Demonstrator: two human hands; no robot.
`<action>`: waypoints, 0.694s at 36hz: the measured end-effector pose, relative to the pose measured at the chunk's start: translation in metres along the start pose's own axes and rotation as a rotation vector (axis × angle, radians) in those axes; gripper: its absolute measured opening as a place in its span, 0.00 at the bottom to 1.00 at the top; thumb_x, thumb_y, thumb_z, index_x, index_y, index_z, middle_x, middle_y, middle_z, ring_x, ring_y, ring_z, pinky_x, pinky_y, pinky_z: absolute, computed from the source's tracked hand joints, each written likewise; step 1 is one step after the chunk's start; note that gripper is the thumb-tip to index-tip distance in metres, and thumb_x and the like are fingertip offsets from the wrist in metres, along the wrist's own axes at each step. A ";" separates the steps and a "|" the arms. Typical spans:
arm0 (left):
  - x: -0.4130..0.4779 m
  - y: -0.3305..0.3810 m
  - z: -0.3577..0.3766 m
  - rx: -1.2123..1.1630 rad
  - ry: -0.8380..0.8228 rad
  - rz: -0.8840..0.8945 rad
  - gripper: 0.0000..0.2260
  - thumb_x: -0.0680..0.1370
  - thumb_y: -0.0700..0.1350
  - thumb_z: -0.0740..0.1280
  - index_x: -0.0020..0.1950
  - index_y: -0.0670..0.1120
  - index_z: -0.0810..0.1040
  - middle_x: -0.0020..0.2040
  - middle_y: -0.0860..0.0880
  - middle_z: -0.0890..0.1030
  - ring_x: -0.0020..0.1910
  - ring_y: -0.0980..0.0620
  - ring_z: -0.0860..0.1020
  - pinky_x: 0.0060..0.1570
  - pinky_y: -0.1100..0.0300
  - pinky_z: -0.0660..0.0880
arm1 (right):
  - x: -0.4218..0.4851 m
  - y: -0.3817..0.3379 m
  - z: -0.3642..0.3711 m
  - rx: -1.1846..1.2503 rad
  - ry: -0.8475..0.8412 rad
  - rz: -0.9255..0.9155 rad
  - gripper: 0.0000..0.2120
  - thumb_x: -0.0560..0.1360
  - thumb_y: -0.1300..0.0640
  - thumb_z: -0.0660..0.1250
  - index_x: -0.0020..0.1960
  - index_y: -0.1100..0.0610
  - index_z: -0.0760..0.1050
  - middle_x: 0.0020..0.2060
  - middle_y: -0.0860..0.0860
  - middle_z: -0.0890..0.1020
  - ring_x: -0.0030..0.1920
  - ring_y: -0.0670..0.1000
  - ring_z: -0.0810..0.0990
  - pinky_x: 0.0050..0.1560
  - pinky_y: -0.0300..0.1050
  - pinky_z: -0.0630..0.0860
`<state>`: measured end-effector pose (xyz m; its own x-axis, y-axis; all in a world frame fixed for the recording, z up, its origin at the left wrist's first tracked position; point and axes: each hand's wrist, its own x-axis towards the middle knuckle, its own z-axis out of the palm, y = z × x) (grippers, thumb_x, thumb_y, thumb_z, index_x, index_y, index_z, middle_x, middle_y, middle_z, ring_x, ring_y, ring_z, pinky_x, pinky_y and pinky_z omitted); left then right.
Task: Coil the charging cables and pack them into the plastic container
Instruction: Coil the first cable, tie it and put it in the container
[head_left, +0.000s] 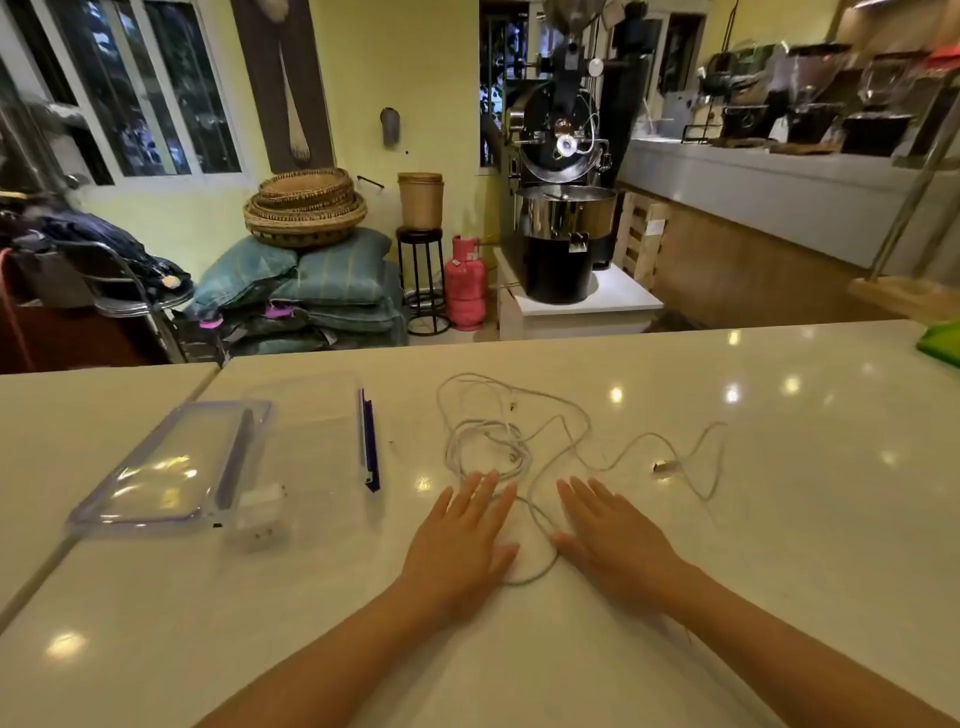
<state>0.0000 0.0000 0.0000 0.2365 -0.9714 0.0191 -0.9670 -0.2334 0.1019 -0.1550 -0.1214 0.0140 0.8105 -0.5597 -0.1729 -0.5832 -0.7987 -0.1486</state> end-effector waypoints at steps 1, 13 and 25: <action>0.000 0.001 0.000 0.003 -0.007 0.001 0.26 0.79 0.57 0.45 0.74 0.52 0.40 0.77 0.50 0.41 0.75 0.52 0.38 0.72 0.56 0.38 | -0.002 -0.001 -0.002 0.013 0.013 -0.013 0.31 0.78 0.40 0.46 0.74 0.53 0.43 0.76 0.51 0.50 0.75 0.51 0.48 0.73 0.47 0.51; 0.015 0.001 0.000 -0.014 -0.055 -0.006 0.27 0.79 0.56 0.45 0.75 0.49 0.42 0.77 0.49 0.44 0.76 0.52 0.42 0.73 0.58 0.42 | -0.011 0.012 -0.003 -0.223 0.198 -0.151 0.12 0.79 0.55 0.50 0.55 0.57 0.70 0.55 0.52 0.75 0.54 0.54 0.72 0.45 0.43 0.63; 0.027 0.025 -0.077 -0.725 0.123 -0.123 0.16 0.80 0.50 0.52 0.37 0.47 0.72 0.42 0.46 0.79 0.47 0.44 0.77 0.50 0.54 0.69 | -0.009 0.000 -0.079 0.459 0.555 -0.110 0.06 0.77 0.59 0.59 0.42 0.52 0.69 0.35 0.45 0.76 0.38 0.49 0.77 0.39 0.39 0.73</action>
<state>-0.0106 -0.0284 0.0796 0.3891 -0.9184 0.0721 -0.6379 -0.2122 0.7403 -0.1579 -0.1337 0.0921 0.7029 -0.6086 0.3681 -0.3624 -0.7518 -0.5509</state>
